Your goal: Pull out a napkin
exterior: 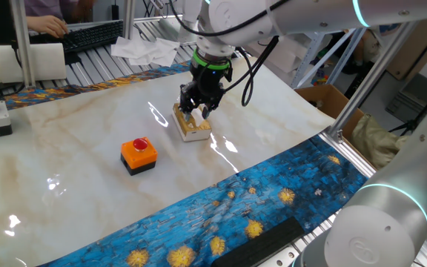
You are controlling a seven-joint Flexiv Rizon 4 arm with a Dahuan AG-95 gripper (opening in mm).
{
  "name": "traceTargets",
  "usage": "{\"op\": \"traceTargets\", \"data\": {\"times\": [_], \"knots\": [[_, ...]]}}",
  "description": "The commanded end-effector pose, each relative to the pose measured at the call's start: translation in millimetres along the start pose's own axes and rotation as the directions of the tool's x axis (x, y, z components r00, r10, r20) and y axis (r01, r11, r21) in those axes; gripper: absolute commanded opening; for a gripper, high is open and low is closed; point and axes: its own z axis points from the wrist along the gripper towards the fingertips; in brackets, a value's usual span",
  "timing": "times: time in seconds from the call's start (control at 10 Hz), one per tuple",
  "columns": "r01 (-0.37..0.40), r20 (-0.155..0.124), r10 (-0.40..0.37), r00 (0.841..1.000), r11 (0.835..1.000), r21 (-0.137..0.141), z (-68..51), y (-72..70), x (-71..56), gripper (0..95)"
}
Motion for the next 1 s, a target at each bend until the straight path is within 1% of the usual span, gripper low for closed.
{"op": "traceTargets", "data": {"times": [0.1,0.3,0.4,0.7,0.9,1.0], "knots": [[-0.019,-0.021,0.018,1.0,0.998,-0.062,-0.2,0.6,0.4,0.0],[-0.014,-0.02,0.012,1.0,0.998,-0.063,0.0,0.6,0.4,0.0],[-0.045,-0.023,0.043,0.999,0.997,-0.067,0.0,0.6,0.5,0.0],[-0.046,-0.025,0.044,0.999,0.996,-0.071,0.3,0.7,0.4,0.0],[-0.145,-0.032,0.143,0.989,0.987,-0.07,0.3,0.6,0.7,0.0],[-0.12,-0.026,0.119,0.993,0.991,-0.064,0.3,0.7,0.9,0.0]]}}
